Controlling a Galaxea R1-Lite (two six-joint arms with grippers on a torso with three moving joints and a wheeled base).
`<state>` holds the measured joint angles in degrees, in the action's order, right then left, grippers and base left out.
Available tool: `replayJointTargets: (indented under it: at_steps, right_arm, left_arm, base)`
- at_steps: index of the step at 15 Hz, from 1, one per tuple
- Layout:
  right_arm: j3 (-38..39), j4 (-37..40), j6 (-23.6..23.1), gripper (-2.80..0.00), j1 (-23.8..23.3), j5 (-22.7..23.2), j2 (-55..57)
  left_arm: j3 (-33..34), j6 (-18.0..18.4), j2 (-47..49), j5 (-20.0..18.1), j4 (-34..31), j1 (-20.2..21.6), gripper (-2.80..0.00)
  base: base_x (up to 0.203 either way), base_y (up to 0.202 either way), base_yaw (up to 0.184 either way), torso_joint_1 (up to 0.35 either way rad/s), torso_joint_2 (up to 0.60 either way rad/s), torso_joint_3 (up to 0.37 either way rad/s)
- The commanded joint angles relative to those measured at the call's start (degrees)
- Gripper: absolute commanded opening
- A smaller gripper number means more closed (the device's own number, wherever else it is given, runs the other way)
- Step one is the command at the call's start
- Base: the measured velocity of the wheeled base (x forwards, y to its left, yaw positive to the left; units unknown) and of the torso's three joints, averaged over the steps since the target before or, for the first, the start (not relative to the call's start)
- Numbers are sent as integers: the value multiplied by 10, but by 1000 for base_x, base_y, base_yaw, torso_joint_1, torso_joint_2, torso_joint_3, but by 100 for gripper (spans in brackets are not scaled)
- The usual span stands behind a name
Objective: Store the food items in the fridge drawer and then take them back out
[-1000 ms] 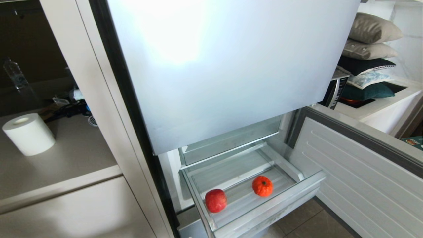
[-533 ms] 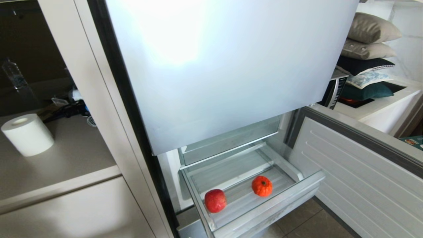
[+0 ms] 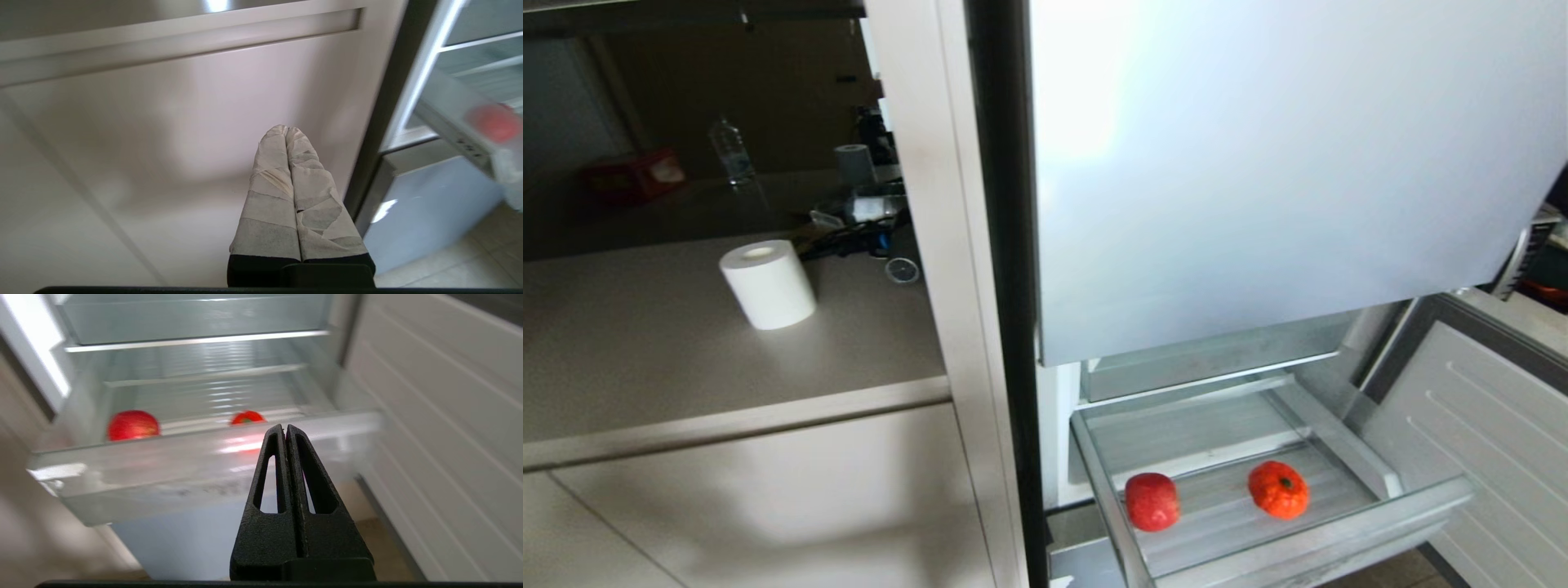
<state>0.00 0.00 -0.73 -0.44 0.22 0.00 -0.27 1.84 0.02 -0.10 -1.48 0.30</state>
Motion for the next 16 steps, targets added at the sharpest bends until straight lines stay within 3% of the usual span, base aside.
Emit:
replayJointTargets:
  at_steps: [1,7,16]
  right_arm:
    - [0,0,0,-280,0,0,-1]
    - [0,0,0,-280,0,0,-1]
    - [0,0,0,-280,0,-1,9]
  left_arm:
    - [0,0,0,0,0,0,-280]
    - [0,0,0,0,0,0,-280]
    - [0,0,0,0,0,0,-280]
  base:
    - [2,-11,174,-7,10,12]
    - [0,-4,143,5,5,7]
    - [0,0,0,0,0,0]
